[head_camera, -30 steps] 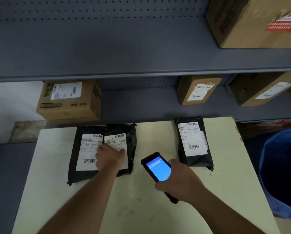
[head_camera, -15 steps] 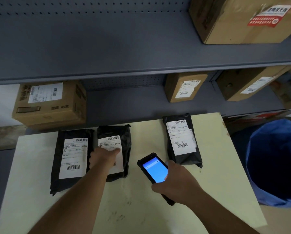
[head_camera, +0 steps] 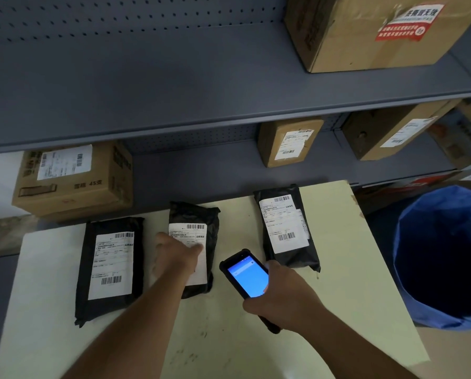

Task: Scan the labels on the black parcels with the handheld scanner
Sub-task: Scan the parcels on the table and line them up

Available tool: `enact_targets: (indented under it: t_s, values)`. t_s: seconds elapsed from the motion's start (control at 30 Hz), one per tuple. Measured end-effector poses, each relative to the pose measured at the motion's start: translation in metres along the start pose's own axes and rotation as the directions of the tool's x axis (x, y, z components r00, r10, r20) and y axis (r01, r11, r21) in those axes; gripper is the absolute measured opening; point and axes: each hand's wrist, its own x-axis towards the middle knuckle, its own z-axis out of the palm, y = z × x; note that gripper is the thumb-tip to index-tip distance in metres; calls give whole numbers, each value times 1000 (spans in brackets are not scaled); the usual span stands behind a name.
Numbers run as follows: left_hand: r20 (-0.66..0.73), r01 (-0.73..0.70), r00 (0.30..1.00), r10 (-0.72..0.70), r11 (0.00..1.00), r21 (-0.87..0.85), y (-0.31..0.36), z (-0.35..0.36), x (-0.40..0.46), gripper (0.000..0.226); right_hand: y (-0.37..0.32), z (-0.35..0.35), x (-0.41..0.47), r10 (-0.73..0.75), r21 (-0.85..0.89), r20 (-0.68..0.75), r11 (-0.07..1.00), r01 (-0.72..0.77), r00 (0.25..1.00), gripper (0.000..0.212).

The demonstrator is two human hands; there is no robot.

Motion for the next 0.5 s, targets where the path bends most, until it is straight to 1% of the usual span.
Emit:
enact_targets:
  t_s: [0.1, 0.23, 0.3, 0.37, 0.5]
  values:
    - [0, -19, 1000, 19, 1000, 9, 1, 1, 1, 85, 5, -6, -2, 4, 11, -10, 1000, -4, 1000, 53]
    - [23, -59, 998, 59, 998, 8, -2, -2, 2, 82, 9, -10, -6, 14, 23, -21, 1000, -13, 1000, 53]
    - [35, -63, 997, 63, 998, 1, -2, -7, -2, 72, 9, -12, -9, 9, 26, -25, 1000, -8, 1000, 51]
    - [64, -56, 996, 59, 997, -45, -1, -11, -5, 58, 8, -12, -11, -2, 27, -20, 1000, 2, 1000, 51]
    - [163, -41, 985, 60, 992, -119, -3, -19, -9, 31, 3, -12, -19, -15, 6, -13, 1000, 15, 1000, 51]
